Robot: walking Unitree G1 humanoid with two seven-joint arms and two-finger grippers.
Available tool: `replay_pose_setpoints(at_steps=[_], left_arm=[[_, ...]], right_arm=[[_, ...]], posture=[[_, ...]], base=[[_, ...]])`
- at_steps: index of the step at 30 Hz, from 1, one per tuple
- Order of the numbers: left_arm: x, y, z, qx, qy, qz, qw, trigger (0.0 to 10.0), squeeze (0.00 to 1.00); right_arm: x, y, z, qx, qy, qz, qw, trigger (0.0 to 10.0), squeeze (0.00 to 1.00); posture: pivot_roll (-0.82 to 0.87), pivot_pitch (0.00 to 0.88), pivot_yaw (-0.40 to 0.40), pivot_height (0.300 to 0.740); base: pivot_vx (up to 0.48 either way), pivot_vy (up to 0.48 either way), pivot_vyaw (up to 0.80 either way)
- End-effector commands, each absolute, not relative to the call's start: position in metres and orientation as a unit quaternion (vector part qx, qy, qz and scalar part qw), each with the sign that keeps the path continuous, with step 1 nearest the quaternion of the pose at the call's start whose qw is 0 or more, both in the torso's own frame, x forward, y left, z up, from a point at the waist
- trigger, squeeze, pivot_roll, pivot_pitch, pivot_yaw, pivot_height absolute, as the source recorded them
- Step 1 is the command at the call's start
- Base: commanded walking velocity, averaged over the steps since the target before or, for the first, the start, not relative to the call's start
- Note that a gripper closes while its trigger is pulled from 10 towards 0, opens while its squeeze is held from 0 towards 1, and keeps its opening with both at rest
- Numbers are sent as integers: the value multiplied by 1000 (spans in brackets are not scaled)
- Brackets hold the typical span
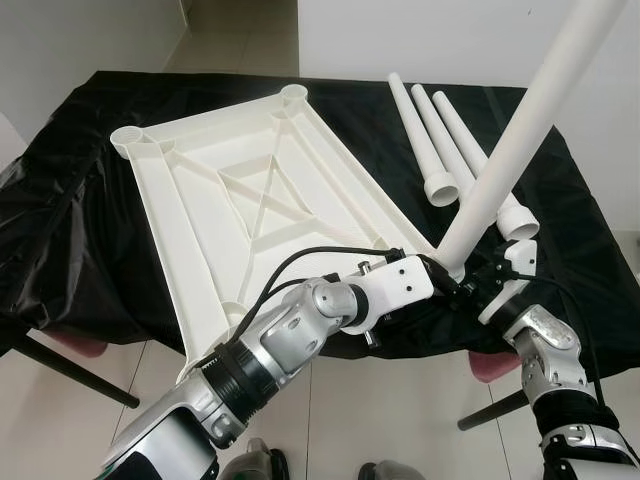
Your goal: Building children table
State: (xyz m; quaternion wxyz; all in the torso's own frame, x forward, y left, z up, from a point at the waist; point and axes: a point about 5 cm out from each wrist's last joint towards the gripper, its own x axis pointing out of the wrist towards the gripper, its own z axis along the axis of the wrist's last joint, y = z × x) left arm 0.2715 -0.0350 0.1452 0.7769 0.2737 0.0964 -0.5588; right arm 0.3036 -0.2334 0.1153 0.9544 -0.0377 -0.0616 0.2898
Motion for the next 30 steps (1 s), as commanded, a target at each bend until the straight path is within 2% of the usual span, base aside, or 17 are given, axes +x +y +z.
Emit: replay_pose_setpoints(at_steps=[1,6,16,23,30], left_arm=[[261,-38,138,269,120,-607,739,10000,0],[261,-38,139,268,119,-606,739,10000,0],[262,-38,139,267,120,-604,742,10000,0],[261,-38,139,266,120,-605,741,10000,0],[260,-38,139,265,120,-605,741,10000,0]], right_arm=[[298,-244,103,-41,-26,270,962,10000,0],[299,-243,103,-43,-29,258,965,10000,0],[297,-219,107,-32,-58,236,969,10000,0],[294,-201,106,-31,-61,153,986,10000,0],[288,-180,115,-2,-78,118,990,10000,0]], posture=[[-71,91,60,740],[-72,93,58,740],[-69,96,48,740],[-72,104,46,740],[-72,105,39,740]], base=[[0,0,0],[0,0,0],[0,0,0],[0,0,0],[0,0,0]])
